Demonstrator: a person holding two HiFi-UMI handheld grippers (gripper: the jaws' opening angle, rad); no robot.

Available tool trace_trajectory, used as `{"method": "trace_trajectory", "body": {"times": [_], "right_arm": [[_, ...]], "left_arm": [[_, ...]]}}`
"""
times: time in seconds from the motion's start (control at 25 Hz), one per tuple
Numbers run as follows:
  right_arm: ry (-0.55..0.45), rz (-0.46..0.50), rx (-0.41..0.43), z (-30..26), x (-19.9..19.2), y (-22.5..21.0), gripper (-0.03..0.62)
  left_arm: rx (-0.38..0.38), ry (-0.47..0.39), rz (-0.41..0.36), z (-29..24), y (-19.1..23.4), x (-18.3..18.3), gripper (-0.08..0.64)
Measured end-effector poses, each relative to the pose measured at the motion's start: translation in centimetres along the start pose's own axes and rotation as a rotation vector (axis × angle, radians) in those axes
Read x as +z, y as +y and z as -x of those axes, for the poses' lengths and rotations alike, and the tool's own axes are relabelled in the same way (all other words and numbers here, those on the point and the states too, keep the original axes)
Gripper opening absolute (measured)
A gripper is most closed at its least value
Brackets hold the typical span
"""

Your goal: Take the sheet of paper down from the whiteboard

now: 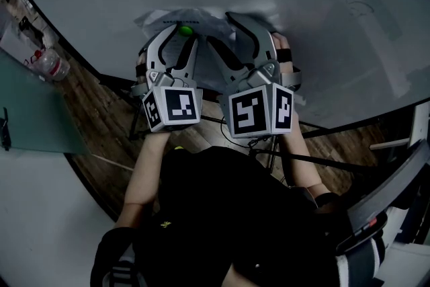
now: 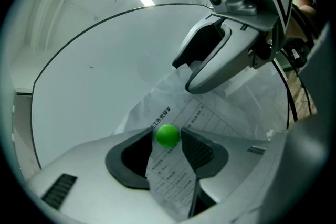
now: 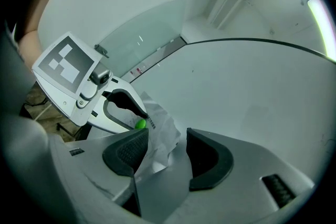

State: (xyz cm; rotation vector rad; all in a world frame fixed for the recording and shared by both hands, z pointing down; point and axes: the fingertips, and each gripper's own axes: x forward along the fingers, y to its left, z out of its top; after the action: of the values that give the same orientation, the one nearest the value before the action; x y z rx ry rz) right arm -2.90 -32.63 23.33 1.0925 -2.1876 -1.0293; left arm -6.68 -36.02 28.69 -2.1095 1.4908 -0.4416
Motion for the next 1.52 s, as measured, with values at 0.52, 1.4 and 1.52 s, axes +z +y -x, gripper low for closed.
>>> {"method": "trace_trajectory", "body": {"times": [0.52, 1.4, 1.52], "right_arm": [[0.013, 0.011, -0.007, -0.12, -0.05, -0.01, 0.216], [0.035, 0.051, -0.069, -0.64, -0.11, -0.54, 0.091], [0.034, 0.069, -0.072, -0.71, -0.15, -0.47, 0.035]], "left_arm": [[-0.006, -0.005, -0.007, 0.04, -0.11, 0.05, 0.153], [-0.017, -0.026, -0.003, 0.12, -0.04, 0.06, 0.138], [-0.019, -0.029, -0.002, 0.13, -0.03, 0.07, 0.138]]}}
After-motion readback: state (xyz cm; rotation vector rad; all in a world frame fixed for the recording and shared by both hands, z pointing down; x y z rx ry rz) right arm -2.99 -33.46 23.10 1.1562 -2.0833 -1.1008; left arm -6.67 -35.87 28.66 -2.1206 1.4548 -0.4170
